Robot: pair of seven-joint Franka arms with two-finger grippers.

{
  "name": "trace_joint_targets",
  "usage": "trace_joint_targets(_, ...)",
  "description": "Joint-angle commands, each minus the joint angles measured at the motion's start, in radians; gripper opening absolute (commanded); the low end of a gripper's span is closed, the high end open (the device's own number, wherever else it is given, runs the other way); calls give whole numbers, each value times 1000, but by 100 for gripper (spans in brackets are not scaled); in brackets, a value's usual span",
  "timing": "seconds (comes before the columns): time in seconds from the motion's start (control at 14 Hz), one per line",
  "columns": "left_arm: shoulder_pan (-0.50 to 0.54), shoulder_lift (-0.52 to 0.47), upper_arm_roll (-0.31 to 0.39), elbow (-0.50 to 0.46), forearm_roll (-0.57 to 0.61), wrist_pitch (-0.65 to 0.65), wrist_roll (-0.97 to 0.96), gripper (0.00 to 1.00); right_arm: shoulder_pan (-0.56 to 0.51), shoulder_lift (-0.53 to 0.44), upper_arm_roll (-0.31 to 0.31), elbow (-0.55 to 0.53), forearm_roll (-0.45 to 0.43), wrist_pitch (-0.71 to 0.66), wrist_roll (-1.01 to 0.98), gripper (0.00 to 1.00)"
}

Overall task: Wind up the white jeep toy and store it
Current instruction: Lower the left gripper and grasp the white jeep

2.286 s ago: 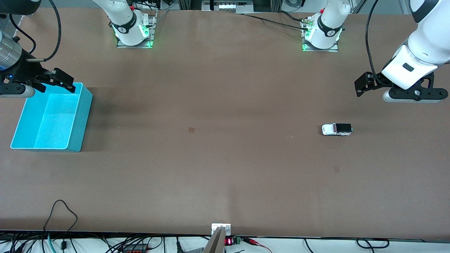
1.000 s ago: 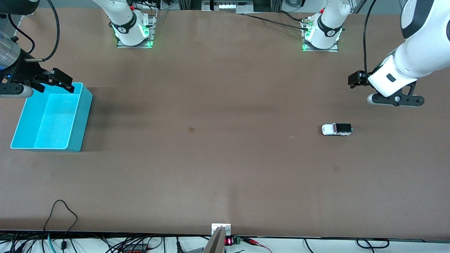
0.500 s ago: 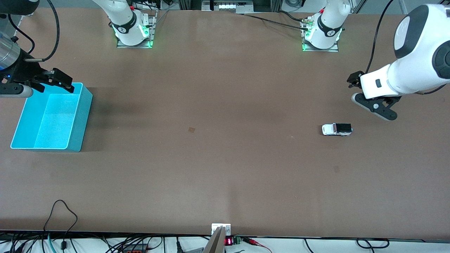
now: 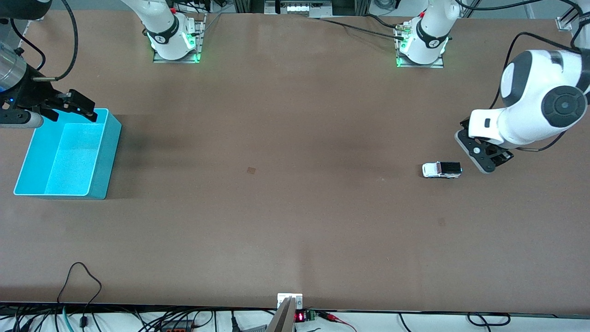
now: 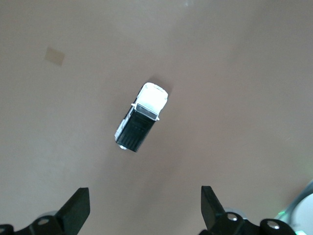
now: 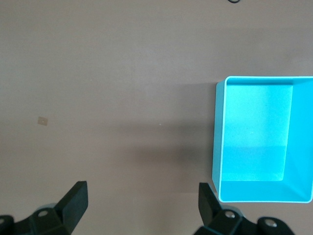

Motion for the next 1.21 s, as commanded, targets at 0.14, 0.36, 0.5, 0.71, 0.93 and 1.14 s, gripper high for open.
trace_joint_targets(0.14,22,13,-3,-159,40,218,171,100,-9,-5,4,4,2,-2,-11,100)
trace_joint_targets(0.36,51,90,-1,-202,40,371,331,100,-9,-5,4,4,2,-2,-11,100)
trace_joint_targets(0.5,74,148,-1,-202,40,451,427,100,-9,-5,4,4,2,-2,-11,100)
trace_joint_targets(0.71,77,174,-1,-239,40,535,476,100,-9,-5,4,4,2,-2,-11,100)
trace_joint_targets(0.93,93,187,-1,-291,56,656,505,100,-9,-5,4,4,2,-2,-11,100)
trace_joint_targets(1.14,97,227,-1,-291,56,704,507,100,-10,-5,4,4,2,-2,-14,100)
